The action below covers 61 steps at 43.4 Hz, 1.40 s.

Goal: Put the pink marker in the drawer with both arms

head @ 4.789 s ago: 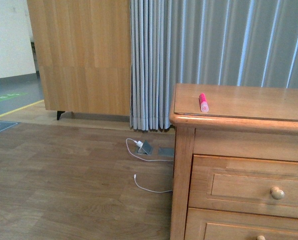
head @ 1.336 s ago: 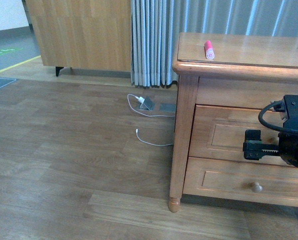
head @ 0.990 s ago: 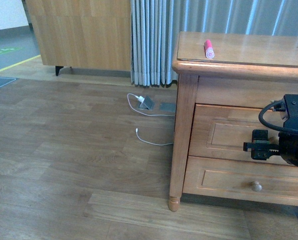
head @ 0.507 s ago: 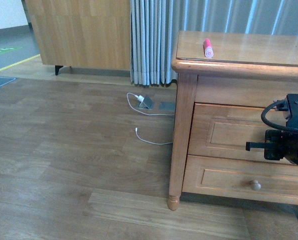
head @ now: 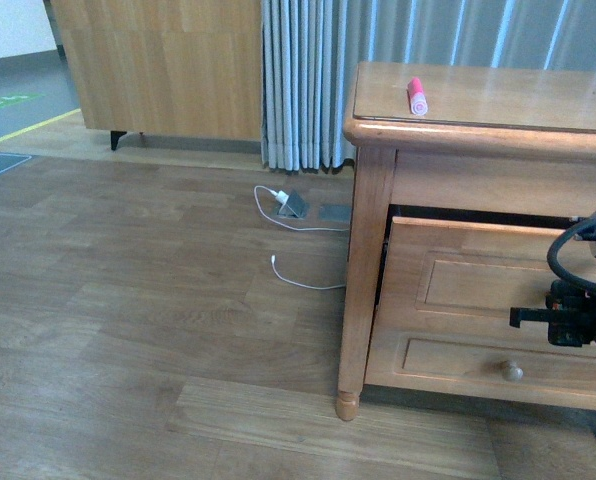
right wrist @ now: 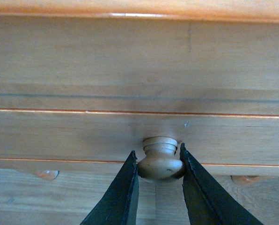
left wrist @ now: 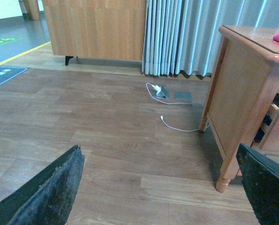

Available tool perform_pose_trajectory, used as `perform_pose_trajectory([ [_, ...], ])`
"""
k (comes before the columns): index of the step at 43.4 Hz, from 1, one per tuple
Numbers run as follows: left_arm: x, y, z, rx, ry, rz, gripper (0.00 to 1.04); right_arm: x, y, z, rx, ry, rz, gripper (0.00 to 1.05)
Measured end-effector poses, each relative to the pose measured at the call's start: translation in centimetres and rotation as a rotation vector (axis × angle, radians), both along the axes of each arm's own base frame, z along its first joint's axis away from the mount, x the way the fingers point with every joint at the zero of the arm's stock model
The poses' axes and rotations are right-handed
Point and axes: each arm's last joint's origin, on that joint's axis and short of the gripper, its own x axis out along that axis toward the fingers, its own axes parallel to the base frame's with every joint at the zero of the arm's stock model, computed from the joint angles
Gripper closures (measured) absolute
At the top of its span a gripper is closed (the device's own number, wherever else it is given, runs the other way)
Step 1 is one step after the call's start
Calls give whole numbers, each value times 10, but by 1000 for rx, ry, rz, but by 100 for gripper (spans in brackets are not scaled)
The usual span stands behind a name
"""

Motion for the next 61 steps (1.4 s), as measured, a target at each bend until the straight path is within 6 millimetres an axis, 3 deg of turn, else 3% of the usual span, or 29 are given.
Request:
perform_pose_trajectory([
  [18,0,0,0,0,0,0,6,-79,-14,5,100,84,32,83],
  [32,0,0,0,0,0,0,6,-125,-18,4,133,88,57,83],
  [42,0,0,0,0,0,0,6,-149,-23,12,143,97,45,41],
  [50,0,0,0,0,0,0,6,-169,-21,46,152,99,170,8],
  [61,0,0,0,0,0,0,6,-206,-31,97,136,-10,209,8],
])
